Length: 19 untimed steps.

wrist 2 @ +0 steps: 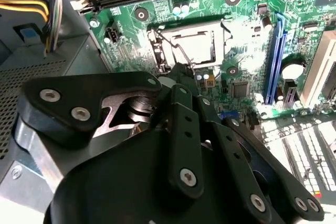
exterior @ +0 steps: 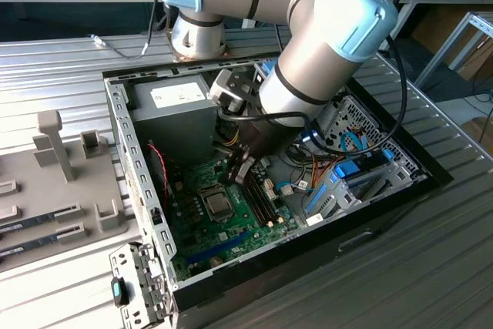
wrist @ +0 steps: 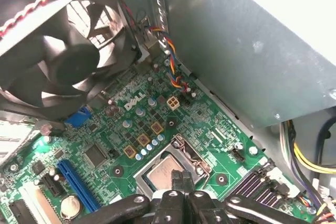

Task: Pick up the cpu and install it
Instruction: 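Install the first cpu locking lever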

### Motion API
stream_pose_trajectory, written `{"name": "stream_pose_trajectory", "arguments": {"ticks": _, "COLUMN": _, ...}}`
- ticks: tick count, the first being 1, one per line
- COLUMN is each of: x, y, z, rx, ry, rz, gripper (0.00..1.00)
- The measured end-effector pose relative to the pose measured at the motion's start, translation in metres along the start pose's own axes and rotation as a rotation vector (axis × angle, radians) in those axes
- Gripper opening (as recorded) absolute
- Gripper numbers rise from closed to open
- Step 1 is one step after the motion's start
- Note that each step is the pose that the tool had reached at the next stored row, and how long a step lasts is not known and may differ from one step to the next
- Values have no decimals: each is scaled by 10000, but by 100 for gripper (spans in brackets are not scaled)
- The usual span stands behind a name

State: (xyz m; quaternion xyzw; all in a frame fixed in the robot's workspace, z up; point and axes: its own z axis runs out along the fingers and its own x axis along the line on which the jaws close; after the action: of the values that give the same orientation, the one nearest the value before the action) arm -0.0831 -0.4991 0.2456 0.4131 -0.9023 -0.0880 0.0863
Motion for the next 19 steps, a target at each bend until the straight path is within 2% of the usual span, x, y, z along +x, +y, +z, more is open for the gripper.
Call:
{"name": "stream_pose_trajectory", "arguments": {"ticks": 1, "x": -5, "y": -2, "z": -2, "rx": -20, "ry": -22, "rz": -7, "gripper": 11}}
{"name": "stream_pose_trajectory", "arguments": {"ticks": 3, "x": -45, "y": -39, "z": -15, "rx": -181, "ry": -117, "rz": -51, "gripper": 11}}
{"name": "stream_pose_trajectory", "arguments": {"ticks": 5, "x": -75, "y": -52, "z": -20, "rx": -296, "ry": -200, "rz": -87, "gripper": 11}}
{"name": "stream_pose_trajectory", "arguments": {"ticks": 6, "x": -84, "y": -52, "z": -22, "rx": -354, "ry": -256, "rz": -108, "gripper": 11}}
{"name": "stream_pose_trajectory", "arguments": {"ticks": 7, "x": -94, "y": -52, "z": -25, "rx": -437, "ry": -350, "rz": -141, "gripper": 11}}
{"name": "stream_pose_trajectory", "arguments": {"ticks": 9, "x": -106, "y": -64, "z": -31, "rx": -472, "ry": -383, "rz": -157, "gripper": 11}}
{"name": "stream_pose_trajectory", "arguments": {"ticks": 11, "x": -149, "y": -113, "z": -47, "rx": -515, "ry": -341, "rz": -203, "gripper": 11}}
{"name": "stream_pose_trajectory", "arguments": {"ticks": 13, "x": -150, "y": -115, "z": -47, "rx": -505, "ry": -320, "rz": -233, "gripper": 11}}
{"name": "stream_pose_trajectory", "arguments": {"ticks": 15, "x": -150, "y": -115, "z": -48, "rx": -465, "ry": -266, "rz": -251, "gripper": 11}}
{"name": "stream_pose_trajectory", "arguments": {"ticks": 16, "x": -150, "y": -115, "z": -48, "rx": -402, "ry": -185, "rz": -270, "gripper": 11}}
{"name": "stream_pose_trajectory", "arguments": {"ticks": 18, "x": -150, "y": -115, "z": -47, "rx": -315, "ry": -68, "rz": -300, "gripper": 11}}
{"name": "stream_pose_trajectory", "arguments": {"ticks": 19, "x": -151, "y": -117, "z": -46, "rx": -245, "ry": 36, "rz": -326, "gripper": 11}}
